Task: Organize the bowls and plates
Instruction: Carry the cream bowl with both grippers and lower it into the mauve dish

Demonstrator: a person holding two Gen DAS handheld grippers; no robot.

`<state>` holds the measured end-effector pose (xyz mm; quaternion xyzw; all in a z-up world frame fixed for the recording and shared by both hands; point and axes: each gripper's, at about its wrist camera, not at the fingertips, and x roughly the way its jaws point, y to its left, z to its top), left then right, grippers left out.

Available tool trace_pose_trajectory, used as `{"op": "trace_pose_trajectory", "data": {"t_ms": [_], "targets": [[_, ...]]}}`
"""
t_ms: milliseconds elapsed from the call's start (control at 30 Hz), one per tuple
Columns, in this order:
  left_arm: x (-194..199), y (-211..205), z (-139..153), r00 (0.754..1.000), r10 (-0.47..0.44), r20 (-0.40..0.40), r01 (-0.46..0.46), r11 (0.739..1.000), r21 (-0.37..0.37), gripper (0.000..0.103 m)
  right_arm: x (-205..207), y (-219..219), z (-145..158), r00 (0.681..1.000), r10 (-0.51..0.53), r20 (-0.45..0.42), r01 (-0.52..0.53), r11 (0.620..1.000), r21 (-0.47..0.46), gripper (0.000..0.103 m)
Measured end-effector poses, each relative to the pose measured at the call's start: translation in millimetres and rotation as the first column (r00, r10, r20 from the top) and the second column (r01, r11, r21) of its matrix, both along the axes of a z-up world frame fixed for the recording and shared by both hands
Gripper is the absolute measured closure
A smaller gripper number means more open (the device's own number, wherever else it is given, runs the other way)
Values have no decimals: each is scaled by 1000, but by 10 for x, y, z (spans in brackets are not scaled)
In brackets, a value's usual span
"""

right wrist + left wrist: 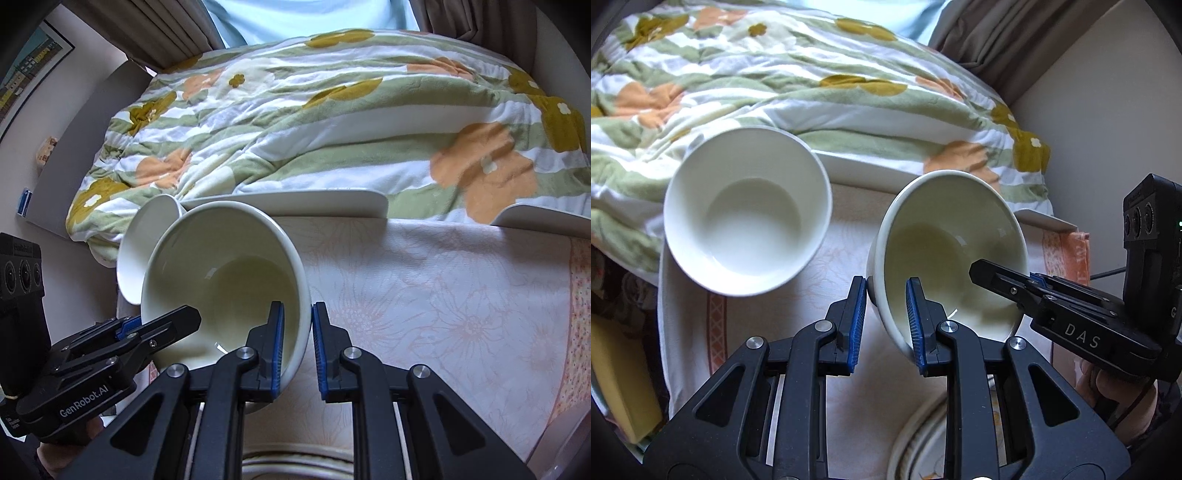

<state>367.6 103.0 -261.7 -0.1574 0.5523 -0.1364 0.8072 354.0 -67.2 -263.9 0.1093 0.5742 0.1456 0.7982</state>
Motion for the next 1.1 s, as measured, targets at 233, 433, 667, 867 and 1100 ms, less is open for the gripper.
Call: {"op": "trace_pose_trajectory", "data": {"t_ms": [233, 433, 667, 867, 1100], "targets": [[-314, -305, 446, 998, -19, 54, 17, 1000, 25, 83, -344, -273, 411, 998, -23, 55, 22, 1000, 16, 89], [-689, -789, 793, 995, -30, 90, 27, 999, 32, 83, -748, -713, 741, 995, -26, 99, 23, 999, 31, 89], [-1022, -1624, 907, 989, -103, 102, 102, 995, 19, 84, -1173, -1463, 943, 987, -80, 137, 78, 997, 23, 89], [-1252, -2390, 830, 981, -173, 82, 174, 985, -1, 85, -1529, -2186, 891, 980, -155, 124, 154, 988, 24, 89], [-1461, -3109, 582, 973, -227, 40, 227, 974, 17, 87, -1869, -2829, 566, 975, -217, 56, 216, 976, 19, 89]]}}
